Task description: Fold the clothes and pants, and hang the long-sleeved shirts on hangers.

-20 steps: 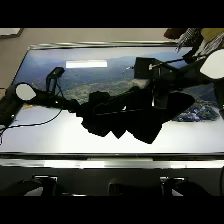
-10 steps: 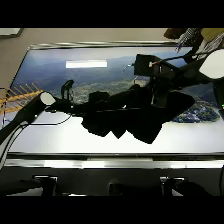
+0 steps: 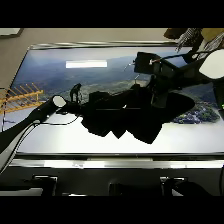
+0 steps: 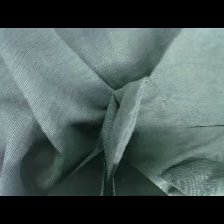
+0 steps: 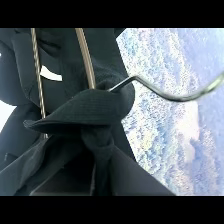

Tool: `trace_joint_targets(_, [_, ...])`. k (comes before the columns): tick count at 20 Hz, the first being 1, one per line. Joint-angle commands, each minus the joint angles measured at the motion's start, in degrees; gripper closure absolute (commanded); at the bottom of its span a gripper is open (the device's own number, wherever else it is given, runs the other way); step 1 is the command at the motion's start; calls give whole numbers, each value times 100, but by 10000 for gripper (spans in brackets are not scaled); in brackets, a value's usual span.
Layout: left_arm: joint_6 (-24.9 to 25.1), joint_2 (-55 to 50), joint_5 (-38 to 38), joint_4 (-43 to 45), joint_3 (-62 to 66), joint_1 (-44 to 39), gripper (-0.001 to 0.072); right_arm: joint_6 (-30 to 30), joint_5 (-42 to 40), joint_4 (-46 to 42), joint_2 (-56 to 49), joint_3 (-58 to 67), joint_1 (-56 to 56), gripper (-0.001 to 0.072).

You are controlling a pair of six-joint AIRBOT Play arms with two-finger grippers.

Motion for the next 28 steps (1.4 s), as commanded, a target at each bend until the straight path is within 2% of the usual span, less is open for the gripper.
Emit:
trace_joint_targets(1, [17, 90, 57, -39, 369, 125, 690, 275, 109, 0, -4, -2, 0, 690])
trace_joint_targets(4, [15, 260, -125, 20, 1248, 365, 691, 315, 321, 2, -4, 0, 0, 690])
trace_joint_targets(7, [-13, 273, -817, 455, 2288, 428, 691, 538, 186, -35, -7, -35, 0, 690])
trace_joint_targets(11, [-544, 476, -1392, 1292, 3095, 417, 692, 719, -240, -317, -46, -35, 0, 690])
trace_joint_targets(17, [-542, 627, -1921, 1587, 3130, 404, 692, 881, -413, -313, 164, -31, 0, 691])
trace_joint_targets(23, [-540, 627, -1932, 1700, 3130, 409, 691, 1235, -391, -319, 474, -31, 0, 691])
trace_joint_targets(28, [-535, 629, -1937, 1700, 3132, 411, 691, 1235, -619, -343, 356, -33, 0, 691])
